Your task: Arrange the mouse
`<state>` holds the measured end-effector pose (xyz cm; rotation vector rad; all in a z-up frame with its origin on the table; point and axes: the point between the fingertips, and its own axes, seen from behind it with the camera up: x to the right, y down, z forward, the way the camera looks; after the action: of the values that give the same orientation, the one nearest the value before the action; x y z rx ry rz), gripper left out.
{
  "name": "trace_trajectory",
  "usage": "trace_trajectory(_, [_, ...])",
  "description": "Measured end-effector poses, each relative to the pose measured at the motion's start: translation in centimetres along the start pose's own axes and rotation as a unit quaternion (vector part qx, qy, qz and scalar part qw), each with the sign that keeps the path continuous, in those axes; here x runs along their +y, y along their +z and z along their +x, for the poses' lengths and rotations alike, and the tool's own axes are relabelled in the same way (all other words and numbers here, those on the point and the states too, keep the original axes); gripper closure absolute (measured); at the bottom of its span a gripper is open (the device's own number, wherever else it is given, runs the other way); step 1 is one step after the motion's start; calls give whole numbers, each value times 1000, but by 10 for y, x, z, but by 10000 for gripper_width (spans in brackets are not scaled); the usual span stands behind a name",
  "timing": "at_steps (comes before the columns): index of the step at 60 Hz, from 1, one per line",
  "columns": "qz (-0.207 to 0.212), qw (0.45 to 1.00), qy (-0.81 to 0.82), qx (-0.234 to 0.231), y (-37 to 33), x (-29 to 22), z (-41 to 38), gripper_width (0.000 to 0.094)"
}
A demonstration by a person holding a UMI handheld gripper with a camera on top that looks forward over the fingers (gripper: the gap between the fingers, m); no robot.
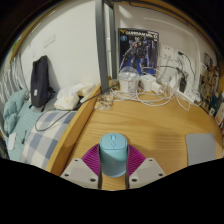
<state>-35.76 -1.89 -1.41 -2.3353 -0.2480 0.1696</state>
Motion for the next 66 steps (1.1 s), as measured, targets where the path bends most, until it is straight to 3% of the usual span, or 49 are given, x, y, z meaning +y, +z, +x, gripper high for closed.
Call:
trace_trajectory(15, [105, 994, -16, -2, -105, -100, 73, 631])
trace_trajectory(23, [162, 986, -21, 28, -169, -145, 152, 631])
trace_trajectory(30, [182, 981, -12, 63, -202, -154, 228, 631])
trace_trajectory(37, [165, 982, 11, 93, -202, -130, 294, 627])
trace_trajectory(45, [116, 987, 31, 107, -173, -80, 342, 629])
trace_trajectory(66, [1, 992, 62, 106, -100, 39, 356, 610])
